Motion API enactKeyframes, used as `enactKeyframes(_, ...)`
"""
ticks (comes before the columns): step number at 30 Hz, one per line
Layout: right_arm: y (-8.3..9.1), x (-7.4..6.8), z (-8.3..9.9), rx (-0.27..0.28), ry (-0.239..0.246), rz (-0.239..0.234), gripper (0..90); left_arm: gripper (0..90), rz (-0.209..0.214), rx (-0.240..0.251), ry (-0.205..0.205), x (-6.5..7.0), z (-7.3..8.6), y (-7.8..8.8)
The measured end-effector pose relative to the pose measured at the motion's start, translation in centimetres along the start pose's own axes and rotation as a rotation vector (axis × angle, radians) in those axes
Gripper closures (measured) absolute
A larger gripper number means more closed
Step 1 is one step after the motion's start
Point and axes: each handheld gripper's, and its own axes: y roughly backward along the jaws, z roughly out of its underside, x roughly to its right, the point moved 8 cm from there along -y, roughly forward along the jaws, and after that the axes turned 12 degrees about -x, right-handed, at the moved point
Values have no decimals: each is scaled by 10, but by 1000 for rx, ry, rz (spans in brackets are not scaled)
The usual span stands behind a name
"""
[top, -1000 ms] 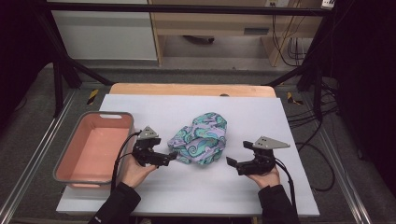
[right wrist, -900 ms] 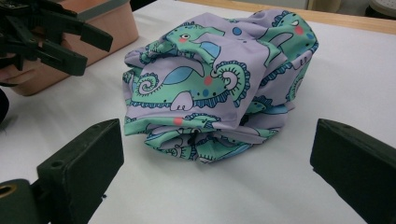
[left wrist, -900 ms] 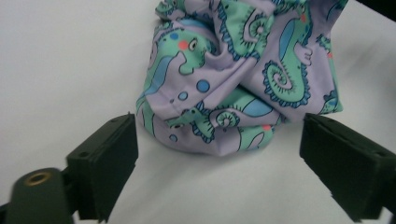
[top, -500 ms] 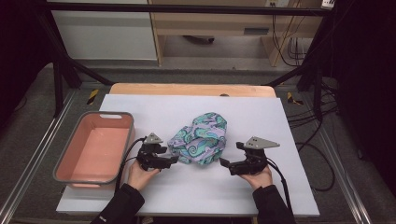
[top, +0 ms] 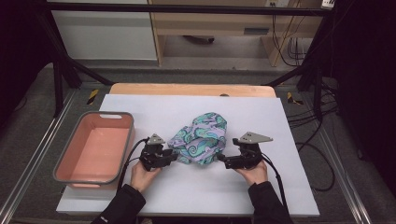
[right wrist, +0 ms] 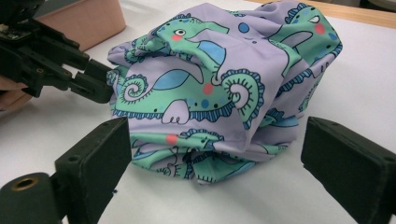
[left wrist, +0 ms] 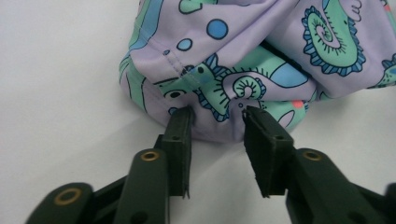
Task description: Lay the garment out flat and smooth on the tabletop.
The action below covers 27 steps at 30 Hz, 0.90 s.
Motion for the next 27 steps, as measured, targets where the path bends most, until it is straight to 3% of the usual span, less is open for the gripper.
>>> enactKeyframes(5,-7,2,-9,8,2,29,166,728,0,-1,10,0,0,-1)
enactKeyframes(11,-13,1,-13,3,16,58,315,824,-12,6,-3,4,0,-1)
enactKeyframes(15,-16,4,-14,-7,22,88,446,880,-17,9,-13,5,0,-1)
enactKeyframes(19,-16,5,-16,-4,8,90,656,888,-4,18,-33,8,1,4)
enactKeyframes(23,-8,8,-15,-13,6,116,871,890,-7,13,-53,11,2,9)
enactKeyframes(27,14,11,-19,10,-14,119,880,892,9,8,-50,18,3,16)
